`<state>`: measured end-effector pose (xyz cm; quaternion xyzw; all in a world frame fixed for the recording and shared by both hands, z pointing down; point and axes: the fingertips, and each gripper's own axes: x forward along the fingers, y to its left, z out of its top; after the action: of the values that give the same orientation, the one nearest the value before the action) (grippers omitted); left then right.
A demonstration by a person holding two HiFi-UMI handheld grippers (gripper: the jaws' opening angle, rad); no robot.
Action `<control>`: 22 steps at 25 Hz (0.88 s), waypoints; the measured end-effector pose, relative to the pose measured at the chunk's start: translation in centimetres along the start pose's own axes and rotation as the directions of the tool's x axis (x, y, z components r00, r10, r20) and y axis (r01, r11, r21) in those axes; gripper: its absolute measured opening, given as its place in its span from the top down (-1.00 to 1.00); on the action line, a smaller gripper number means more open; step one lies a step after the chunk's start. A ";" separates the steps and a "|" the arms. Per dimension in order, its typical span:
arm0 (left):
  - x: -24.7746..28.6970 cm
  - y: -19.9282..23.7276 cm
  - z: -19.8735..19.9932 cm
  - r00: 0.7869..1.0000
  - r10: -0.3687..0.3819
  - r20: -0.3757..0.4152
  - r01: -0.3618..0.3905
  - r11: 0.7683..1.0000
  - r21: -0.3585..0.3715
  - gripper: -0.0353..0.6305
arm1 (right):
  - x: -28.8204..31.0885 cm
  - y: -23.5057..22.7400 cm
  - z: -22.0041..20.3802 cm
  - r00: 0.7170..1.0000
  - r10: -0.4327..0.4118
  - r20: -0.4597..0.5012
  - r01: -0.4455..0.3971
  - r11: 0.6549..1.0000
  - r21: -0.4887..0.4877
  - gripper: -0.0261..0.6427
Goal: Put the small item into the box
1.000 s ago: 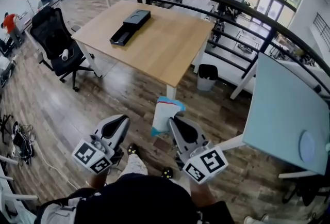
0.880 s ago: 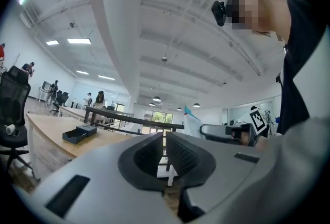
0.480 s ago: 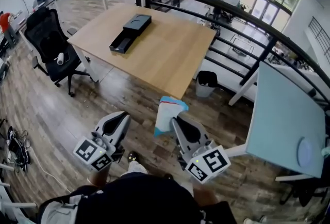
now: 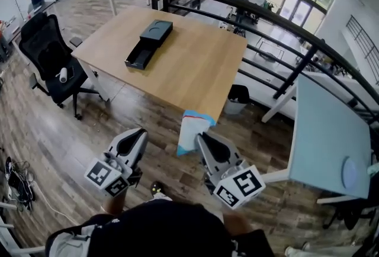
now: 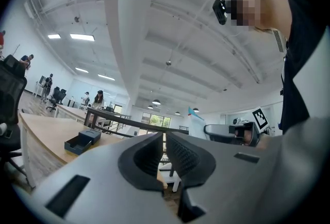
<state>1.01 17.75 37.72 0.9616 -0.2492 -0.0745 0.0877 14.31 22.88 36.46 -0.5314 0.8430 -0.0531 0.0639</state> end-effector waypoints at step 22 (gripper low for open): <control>-7.6 19.9 2.5 0.998 0.063 0.017 -0.062 0.997 -0.034 0.82 | 18.3 5.9 -2.3 0.999 -0.025 -0.049 0.023 0.999 -0.038 0.85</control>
<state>-15.32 4.07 40.18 0.9510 -0.2787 -0.0845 0.1039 0.90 8.94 36.87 -0.5411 0.8388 -0.0513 0.0326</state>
